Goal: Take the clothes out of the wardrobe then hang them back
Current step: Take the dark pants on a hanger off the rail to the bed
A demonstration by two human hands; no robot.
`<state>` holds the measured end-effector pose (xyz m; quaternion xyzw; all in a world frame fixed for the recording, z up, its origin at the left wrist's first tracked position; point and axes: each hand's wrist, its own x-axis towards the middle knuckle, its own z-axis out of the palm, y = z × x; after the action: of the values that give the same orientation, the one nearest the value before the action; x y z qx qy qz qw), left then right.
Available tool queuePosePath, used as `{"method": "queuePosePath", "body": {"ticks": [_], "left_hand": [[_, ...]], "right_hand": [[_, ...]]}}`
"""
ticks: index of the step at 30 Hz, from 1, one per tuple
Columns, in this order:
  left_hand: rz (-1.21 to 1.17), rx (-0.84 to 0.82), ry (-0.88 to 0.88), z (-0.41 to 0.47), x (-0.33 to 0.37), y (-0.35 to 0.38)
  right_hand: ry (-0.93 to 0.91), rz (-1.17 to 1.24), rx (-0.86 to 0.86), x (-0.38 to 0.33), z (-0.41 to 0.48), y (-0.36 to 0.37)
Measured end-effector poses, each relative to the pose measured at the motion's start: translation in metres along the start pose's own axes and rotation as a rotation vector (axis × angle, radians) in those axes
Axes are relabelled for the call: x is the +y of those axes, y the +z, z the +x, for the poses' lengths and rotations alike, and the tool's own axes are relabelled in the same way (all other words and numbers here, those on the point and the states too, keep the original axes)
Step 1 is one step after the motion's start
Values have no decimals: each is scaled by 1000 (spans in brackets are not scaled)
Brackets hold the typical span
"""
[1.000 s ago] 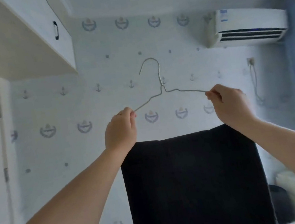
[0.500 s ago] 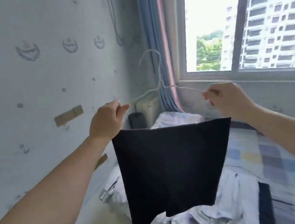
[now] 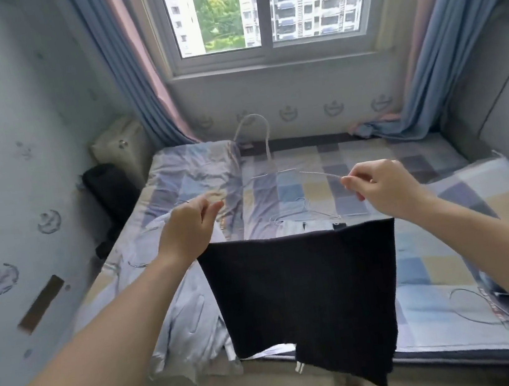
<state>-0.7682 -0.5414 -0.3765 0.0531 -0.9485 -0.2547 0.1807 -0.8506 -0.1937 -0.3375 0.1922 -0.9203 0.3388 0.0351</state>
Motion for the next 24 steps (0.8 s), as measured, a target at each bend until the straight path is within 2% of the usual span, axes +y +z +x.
{"method": "queuePosePath", "body": {"ticks": [7, 12, 20, 24], "left_hand": [[19, -144, -61, 73, -6, 99], [42, -260, -173, 113, -13, 167], [42, -314, -320, 168, -19, 287], [200, -316, -335, 192, -34, 337]], "right_hand": [[127, 51, -116, 103, 61, 32], [215, 69, -213, 173, 103, 62], [377, 8, -284, 270, 163, 111], [417, -117, -283, 310, 192, 142]]}}
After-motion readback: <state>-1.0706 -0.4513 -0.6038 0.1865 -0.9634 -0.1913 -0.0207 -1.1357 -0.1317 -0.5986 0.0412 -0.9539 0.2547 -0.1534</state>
